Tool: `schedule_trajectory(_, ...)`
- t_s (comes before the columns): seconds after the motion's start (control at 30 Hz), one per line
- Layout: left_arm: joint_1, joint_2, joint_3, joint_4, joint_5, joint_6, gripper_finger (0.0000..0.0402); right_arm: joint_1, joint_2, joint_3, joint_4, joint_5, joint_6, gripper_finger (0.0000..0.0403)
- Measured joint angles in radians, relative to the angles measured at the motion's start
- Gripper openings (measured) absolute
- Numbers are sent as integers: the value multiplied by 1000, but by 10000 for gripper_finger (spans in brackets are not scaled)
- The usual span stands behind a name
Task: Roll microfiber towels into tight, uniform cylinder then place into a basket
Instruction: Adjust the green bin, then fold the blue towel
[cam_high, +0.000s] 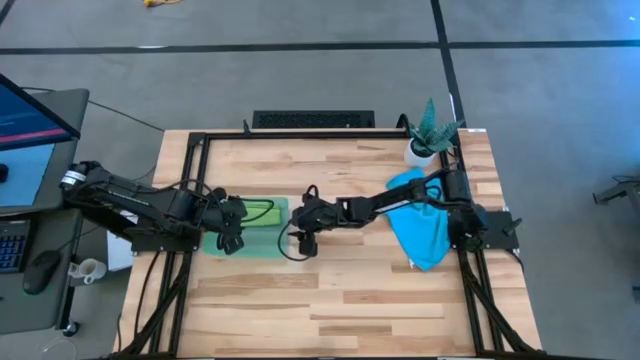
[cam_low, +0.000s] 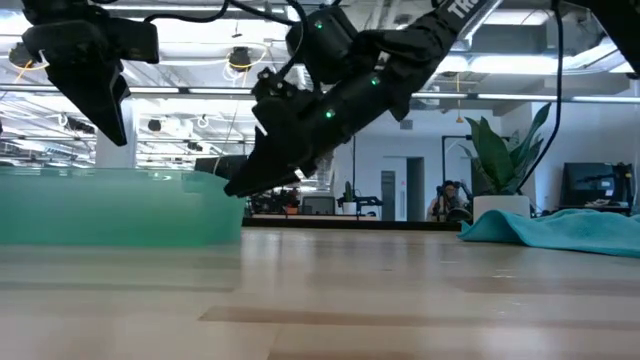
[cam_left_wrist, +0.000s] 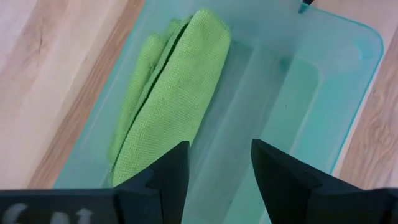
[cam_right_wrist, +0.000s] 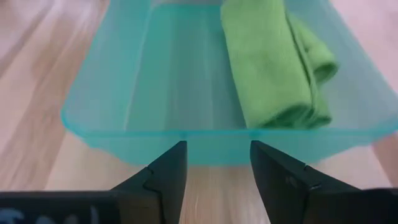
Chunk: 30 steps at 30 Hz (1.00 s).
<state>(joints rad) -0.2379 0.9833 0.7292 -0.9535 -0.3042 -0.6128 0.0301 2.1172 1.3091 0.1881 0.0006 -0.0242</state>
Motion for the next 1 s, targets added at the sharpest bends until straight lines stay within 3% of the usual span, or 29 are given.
schedule_trajectory(0.43, 0, 0, 0, 2, -8, -6, 165, 0, -2, 26, -11, 0, -11, 177)
schedule_trajectory(0.67, 0, 0, 0, 39, -24, -22, 165, 3, -113, 25, -410, 23, -42, 161)
schedule_trajectory(0.77, 0, 0, 0, 129, -44, 22, 165, 24, -172, 2, -567, 74, -33, 154)
schedule_trajectory(0.9, 0, 3, 0, 290, -115, 111, 165, 62, -273, -84, -676, 176, -37, 143)
schedule_trajectory(1.0, 0, 25, 2, 441, -150, 186, 165, 90, -362, -160, -729, 194, 5, 135)
